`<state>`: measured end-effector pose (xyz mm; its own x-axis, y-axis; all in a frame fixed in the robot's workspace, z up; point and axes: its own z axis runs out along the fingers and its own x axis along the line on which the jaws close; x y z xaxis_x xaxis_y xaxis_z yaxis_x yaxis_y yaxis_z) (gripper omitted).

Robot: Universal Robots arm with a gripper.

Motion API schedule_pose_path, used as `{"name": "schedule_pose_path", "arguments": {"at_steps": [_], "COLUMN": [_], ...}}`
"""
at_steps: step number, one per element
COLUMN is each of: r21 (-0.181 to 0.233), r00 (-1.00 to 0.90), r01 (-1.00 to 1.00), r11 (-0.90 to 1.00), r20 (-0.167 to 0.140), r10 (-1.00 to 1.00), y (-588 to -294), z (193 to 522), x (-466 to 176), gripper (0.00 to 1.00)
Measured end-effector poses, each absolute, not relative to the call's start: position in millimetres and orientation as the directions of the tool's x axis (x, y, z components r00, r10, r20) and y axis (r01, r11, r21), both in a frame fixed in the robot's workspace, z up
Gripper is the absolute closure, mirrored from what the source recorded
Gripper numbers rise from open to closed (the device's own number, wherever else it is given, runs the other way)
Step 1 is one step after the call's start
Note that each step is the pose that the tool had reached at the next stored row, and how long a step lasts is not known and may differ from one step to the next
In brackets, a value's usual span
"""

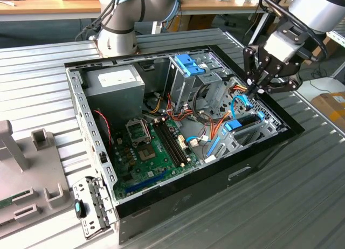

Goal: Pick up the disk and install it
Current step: 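Insert the first disk wire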

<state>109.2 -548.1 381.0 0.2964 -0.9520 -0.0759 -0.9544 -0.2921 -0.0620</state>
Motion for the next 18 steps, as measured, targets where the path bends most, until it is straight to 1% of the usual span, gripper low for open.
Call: {"name": "schedule_pose_path", "arguments": {"at_steps": [7, 14, 18], "r21": [-0.061, -0.060, -0.060], "r00": [0.293, 0.288, 0.282], "r01": [-0.955, -0.957, -0.959], "r11": [-0.289, -0.284, -0.278], "r20": [-0.076, -0.076, -0.076], "r10": [-0.953, -0.955, -0.956], "y": [-548.3, -560.8, -562.1], "z": [381.2, 380.8, 380.0], "x": [117.9, 123.2, 123.3], "gripper": [0.84, 0.84, 0.84]}}
